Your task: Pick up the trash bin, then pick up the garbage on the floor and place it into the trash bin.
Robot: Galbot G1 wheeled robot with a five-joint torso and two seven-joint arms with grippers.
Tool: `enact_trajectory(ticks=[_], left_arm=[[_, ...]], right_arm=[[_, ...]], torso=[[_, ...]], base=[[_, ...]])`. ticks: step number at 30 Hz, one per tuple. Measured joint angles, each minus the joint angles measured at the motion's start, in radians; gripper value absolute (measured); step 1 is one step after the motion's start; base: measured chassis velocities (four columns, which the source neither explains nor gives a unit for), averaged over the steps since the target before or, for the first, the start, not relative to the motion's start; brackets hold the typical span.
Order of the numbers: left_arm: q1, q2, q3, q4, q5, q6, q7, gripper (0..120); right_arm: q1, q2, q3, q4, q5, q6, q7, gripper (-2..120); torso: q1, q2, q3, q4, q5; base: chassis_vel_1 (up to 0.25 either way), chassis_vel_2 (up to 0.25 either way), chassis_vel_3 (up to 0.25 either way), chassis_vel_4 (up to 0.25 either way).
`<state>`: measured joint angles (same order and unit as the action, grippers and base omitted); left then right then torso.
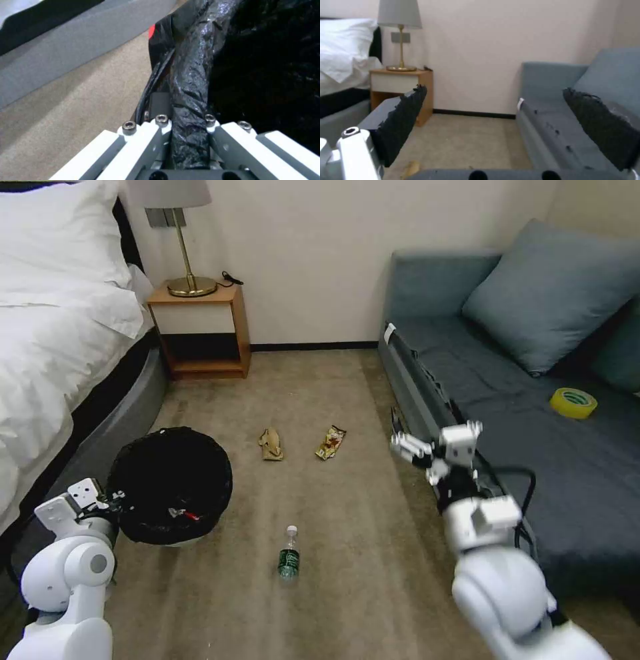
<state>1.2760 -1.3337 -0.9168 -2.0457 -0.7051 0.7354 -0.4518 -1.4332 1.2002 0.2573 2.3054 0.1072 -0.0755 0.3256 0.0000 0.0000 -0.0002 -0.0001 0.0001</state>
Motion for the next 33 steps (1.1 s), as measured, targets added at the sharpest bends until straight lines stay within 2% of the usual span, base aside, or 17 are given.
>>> enact_trajectory(ticks=[4,9,17,28,31,33], left_arm=[[0.006,-0.001,-0.006,-0.007,-0.002,0.0,0.0,3],[0.01,-0.002,-0.016,-0.017,-0.004,0.0,0.001,3],[0.042,-0.004,-0.027,-0.046,-0.004,0.0,0.001,3],[0.079,-0.02,-0.047,-0.082,0.004,0.0,0.01,3],[0.08,-0.022,-0.051,-0.085,0.004,0.0,0.012,3],[0.08,-0.022,-0.052,-0.087,0.004,0.0,0.012,3]], right_arm=[[-0.029,0.038,-0.022,-0.02,-0.027,0.037,-0.016,100],[-0.022,0.039,-0.029,-0.034,-0.028,0.049,-0.028,100],[-0.012,-0.001,-0.037,-0.05,0.003,0.055,-0.029,100],[0.014,-0.056,-0.071,-0.082,0.043,0.046,-0.046,100],[0.048,-0.096,-0.09,-0.094,0.103,0.034,-0.058,100],[0.1,-0.152,-0.125,-0.104,0.223,0.0,-0.056,100]], torso=[[0.0,0.0,0.0,0.0001,-0.0002],[0.0,0.0,0.0,0.0002,-0.0002],[0.0,0.0,0.0,0.0002,-0.0001],[0.0,0.0,0.0,0.0001,-0.0001],[0.0,0.0,0.0,0.0,0.0],[0.0,0.0,0.0,-0.0001,0.0]], base=[[0.0,0.0,0.0,0.0],[0.0,0.0,0.0,0.0],[-0.061,0.06,0.074,-0.069],[-0.147,0.147,0.135,-0.135],[-0.03,0.03,0.032,-0.04],[0.0,0.0,0.0,0.0]])
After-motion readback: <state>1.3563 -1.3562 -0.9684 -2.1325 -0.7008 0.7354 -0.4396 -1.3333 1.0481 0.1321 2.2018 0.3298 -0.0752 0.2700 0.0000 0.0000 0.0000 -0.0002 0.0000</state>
